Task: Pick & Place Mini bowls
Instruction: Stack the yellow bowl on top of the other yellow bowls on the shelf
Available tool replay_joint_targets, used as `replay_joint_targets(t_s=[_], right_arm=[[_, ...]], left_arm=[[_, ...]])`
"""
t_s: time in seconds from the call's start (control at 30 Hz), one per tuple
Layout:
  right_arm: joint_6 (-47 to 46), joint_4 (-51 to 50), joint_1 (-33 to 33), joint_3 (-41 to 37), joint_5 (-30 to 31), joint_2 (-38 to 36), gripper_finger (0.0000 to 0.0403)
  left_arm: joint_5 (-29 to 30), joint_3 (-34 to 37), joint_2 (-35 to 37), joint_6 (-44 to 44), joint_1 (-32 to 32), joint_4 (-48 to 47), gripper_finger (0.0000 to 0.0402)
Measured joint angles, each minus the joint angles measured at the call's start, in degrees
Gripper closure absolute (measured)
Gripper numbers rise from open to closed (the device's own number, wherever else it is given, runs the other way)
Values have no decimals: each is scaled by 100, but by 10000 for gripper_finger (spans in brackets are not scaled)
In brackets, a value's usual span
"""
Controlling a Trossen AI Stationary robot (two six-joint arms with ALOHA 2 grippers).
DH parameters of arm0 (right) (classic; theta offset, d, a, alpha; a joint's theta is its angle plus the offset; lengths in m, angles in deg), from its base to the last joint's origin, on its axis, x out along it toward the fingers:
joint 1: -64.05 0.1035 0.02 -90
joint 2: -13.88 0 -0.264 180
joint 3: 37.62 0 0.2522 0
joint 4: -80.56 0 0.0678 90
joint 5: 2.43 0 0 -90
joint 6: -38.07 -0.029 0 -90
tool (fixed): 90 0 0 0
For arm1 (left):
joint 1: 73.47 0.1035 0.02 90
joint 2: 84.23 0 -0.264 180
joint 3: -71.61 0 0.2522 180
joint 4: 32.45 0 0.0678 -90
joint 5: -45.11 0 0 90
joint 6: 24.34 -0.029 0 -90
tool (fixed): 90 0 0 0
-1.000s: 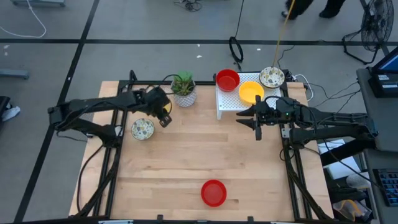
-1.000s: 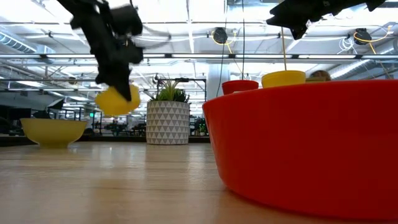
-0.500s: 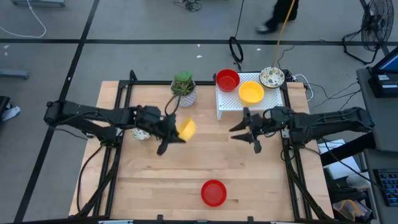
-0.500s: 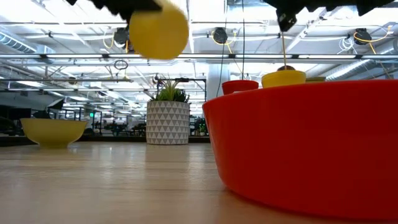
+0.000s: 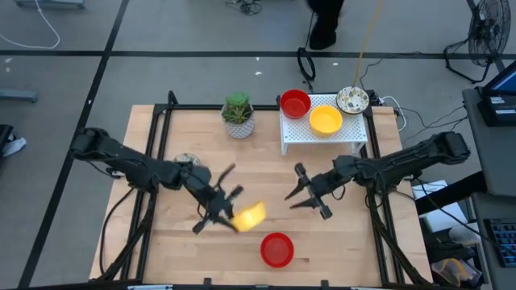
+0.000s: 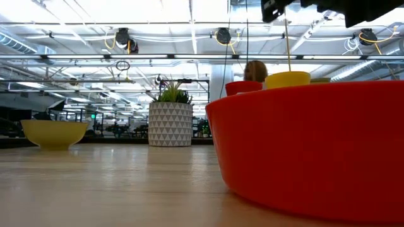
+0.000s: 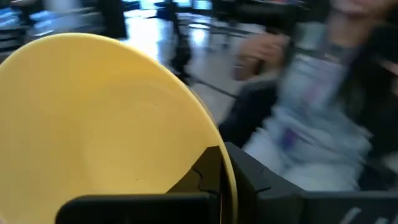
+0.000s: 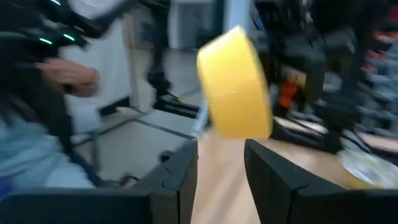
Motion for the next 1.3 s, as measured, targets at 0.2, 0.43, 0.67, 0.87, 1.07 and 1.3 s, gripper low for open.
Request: replay_joint_targets(t_s=[0.2,0.43,0.67,0.87,1.07,1.3], right_arm=[[2,746,176,2,-358,464,284],[-13,1321,301,151,-365,1119,284],[144,1289,304,705,-667,1601,284],[384,1084,299,1069,-675,1902,284],[522,1077,301,1393,-971,2228,284],[450,1033,315,1775,-1571,2743,284]], left_arm=[[-1066,0,-620,-1077,-246,439,396],[-1386,-2,-1023,-1472,-150,1073,387],[-2021,-2,-1234,-1198,-6,1456,388],[-2027,-2,-1285,-1215,-6,1429,394],[-2026,-2,-1285,-1246,37,1401,386],[-2041,-2,-1285,-1014,153,1337,392]])
